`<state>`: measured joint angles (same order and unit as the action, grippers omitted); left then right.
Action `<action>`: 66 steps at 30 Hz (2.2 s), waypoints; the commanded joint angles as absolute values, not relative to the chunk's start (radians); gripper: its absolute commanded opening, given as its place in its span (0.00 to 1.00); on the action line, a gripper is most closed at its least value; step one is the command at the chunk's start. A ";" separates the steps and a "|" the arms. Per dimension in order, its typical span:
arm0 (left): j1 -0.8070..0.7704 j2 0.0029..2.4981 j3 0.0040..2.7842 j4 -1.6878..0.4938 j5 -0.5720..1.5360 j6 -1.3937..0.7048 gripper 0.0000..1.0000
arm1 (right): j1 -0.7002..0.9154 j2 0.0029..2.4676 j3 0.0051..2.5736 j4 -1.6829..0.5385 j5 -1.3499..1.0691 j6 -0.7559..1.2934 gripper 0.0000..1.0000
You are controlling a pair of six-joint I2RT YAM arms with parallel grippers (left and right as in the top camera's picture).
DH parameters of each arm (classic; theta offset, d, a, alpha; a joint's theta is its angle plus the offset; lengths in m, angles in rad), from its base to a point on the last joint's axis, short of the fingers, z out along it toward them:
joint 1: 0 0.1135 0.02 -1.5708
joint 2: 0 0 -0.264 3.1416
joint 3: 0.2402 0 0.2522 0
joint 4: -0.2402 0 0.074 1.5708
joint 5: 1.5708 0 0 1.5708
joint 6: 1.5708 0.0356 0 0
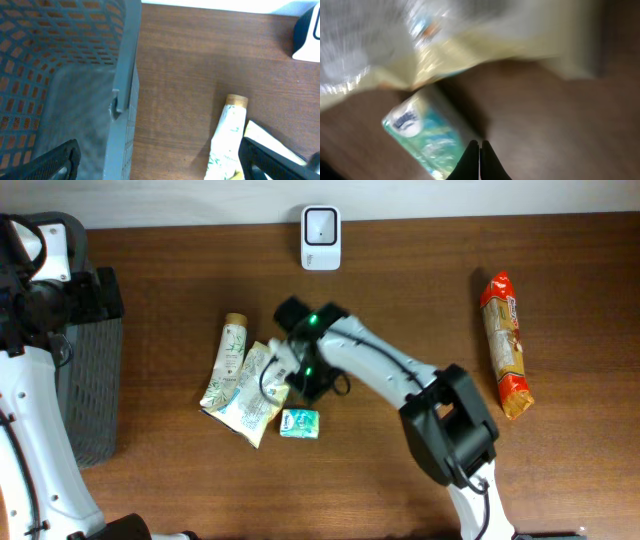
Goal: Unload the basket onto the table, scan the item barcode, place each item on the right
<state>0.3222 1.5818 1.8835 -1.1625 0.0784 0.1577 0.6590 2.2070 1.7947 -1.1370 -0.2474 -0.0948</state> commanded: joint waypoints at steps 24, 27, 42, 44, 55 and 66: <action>0.326 1.574 1.896 -1.164 0.089 0.171 0.99 | 0.738 2.183 1.646 -1.018 -0.258 -0.286 0.04; 0.326 1.574 1.896 -1.164 0.089 0.171 0.99 | 0.684 2.183 1.745 -1.108 -0.257 -0.063 0.04; 0.326 1.574 1.896 -1.164 0.089 0.171 0.99 | 0.170 2.172 1.676 -1.073 -0.383 0.103 0.40; 0.326 1.574 1.896 -1.164 0.089 0.171 0.99 | 0.163 2.173 1.667 -1.061 -0.393 0.070 0.30; 0.326 1.574 1.896 -1.164 0.089 0.171 0.99 | 0.176 2.171 1.485 -0.936 -0.446 0.087 0.04; 0.326 1.574 1.896 -1.164 0.089 0.171 0.99 | -0.045 1.968 1.596 -1.024 -1.353 -0.075 0.04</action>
<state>0.3222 1.5818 1.8835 -1.1633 0.0784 0.1577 0.0059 1.9789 1.5871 -1.0210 -1.0599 -0.0113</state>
